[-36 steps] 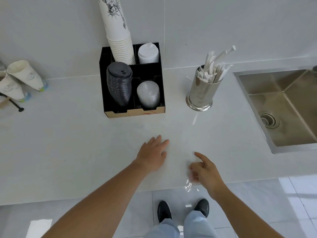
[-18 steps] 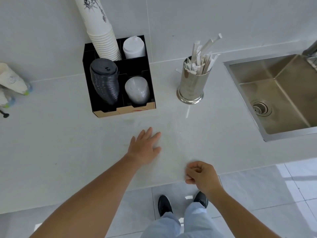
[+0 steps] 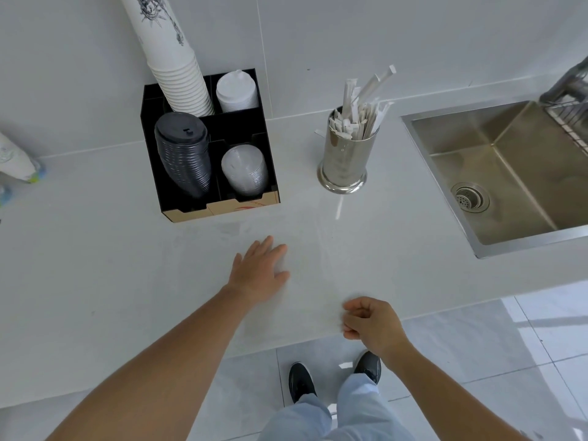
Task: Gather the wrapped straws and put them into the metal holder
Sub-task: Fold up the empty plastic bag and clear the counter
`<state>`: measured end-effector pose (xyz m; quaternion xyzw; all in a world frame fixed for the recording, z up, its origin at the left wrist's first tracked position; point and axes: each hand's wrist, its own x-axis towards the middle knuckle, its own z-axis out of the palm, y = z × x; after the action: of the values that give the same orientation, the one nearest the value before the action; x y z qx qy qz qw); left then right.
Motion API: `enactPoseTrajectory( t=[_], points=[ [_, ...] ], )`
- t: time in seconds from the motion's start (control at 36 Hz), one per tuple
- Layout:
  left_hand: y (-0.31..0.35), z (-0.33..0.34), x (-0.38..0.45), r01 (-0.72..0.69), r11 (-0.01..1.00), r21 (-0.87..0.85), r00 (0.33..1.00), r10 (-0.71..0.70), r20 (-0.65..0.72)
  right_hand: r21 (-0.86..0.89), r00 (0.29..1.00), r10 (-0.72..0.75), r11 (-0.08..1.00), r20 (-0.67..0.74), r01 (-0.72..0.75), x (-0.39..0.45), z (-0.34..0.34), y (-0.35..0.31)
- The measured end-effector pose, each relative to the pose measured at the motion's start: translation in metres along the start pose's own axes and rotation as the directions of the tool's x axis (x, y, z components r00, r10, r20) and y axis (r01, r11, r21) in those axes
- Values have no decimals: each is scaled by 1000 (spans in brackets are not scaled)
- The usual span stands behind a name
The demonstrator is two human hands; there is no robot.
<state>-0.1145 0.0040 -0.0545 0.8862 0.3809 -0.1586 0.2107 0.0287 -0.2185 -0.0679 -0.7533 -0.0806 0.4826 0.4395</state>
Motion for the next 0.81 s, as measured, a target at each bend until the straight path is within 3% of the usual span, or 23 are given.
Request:
enactPoseTrajectory(
  t=[0.25, 0.81],
  points=[
    [1, -3, 1, 11, 1000, 7, 999, -11, -41, -21, 998, 14, 1000, 59, -13, 0, -3, -11],
    [-6, -5, 7, 36, 999, -1, 999, -36, -10, -142, 999, 31, 990, 38, -25, 1, 3, -24]
  ],
)
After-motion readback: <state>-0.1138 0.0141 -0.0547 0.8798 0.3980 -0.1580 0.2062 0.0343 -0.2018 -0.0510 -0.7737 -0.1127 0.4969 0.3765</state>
